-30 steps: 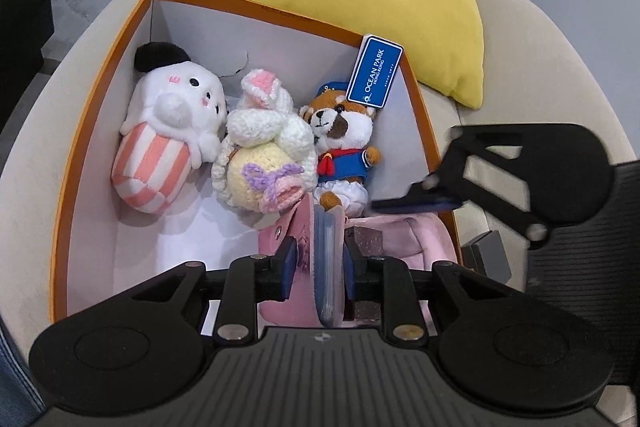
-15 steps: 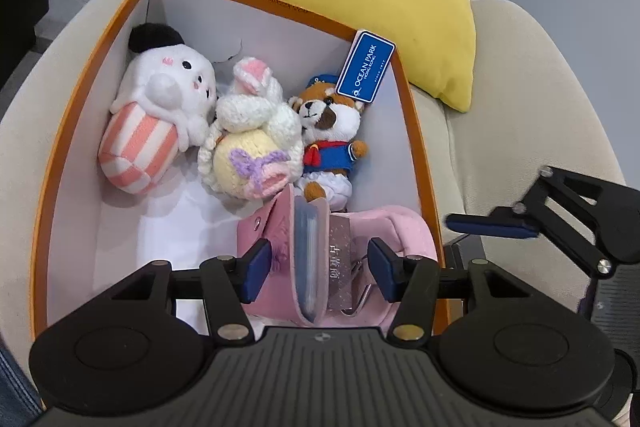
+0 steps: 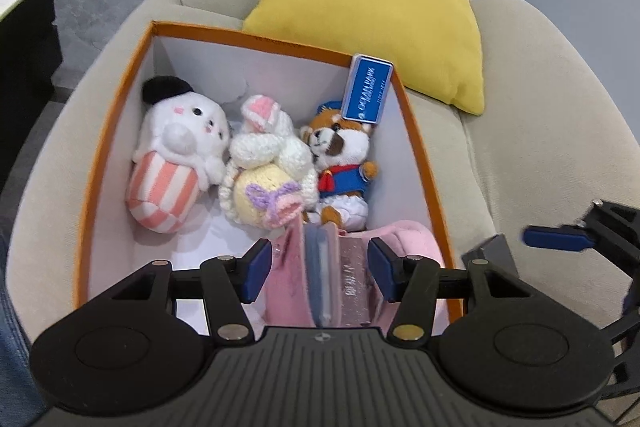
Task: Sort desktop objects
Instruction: 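Withdraw both grippers toward the lotion tube, brown box and black case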
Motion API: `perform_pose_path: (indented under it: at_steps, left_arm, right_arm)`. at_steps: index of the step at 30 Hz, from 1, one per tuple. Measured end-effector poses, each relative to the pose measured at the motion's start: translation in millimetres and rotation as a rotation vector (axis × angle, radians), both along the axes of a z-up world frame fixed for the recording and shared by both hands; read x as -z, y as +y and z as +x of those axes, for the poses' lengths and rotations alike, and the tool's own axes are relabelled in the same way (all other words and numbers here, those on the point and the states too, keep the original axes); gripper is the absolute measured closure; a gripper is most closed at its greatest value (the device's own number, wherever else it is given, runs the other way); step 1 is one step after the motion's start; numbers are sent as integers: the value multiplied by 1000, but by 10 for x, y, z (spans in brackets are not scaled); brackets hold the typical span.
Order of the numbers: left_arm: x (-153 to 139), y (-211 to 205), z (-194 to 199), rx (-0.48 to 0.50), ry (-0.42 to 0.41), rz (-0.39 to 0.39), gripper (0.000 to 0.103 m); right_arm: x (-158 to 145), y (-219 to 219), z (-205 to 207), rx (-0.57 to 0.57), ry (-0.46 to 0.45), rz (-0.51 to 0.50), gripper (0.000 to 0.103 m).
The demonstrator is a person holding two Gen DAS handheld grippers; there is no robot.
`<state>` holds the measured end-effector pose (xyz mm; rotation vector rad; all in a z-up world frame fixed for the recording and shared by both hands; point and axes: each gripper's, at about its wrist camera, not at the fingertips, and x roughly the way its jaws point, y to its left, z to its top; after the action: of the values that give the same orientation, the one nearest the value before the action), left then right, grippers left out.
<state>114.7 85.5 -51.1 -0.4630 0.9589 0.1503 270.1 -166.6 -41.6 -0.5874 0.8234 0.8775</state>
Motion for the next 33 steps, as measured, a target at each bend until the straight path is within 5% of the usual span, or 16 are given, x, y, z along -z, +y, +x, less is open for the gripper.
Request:
perform_pose_path:
  at_steps: [8, 16, 25, 33]
  left_arm:
    - [-102, 29, -13, -15, -3, 43, 41]
    - [-465, -129, -54, 5, -62, 169, 41]
    - [-909, -822, 83, 243, -141, 250, 41]
    - [-657, -1513, 434, 450, -60, 257, 41]
  right_arm:
    - [74, -460, 15, 161, 12, 26, 29]
    - [80, -817, 2, 265, -15, 9, 30]
    - [134, -1161, 27, 314, -55, -122, 45]
    - [340, -1410, 222, 345, 33, -166, 47]
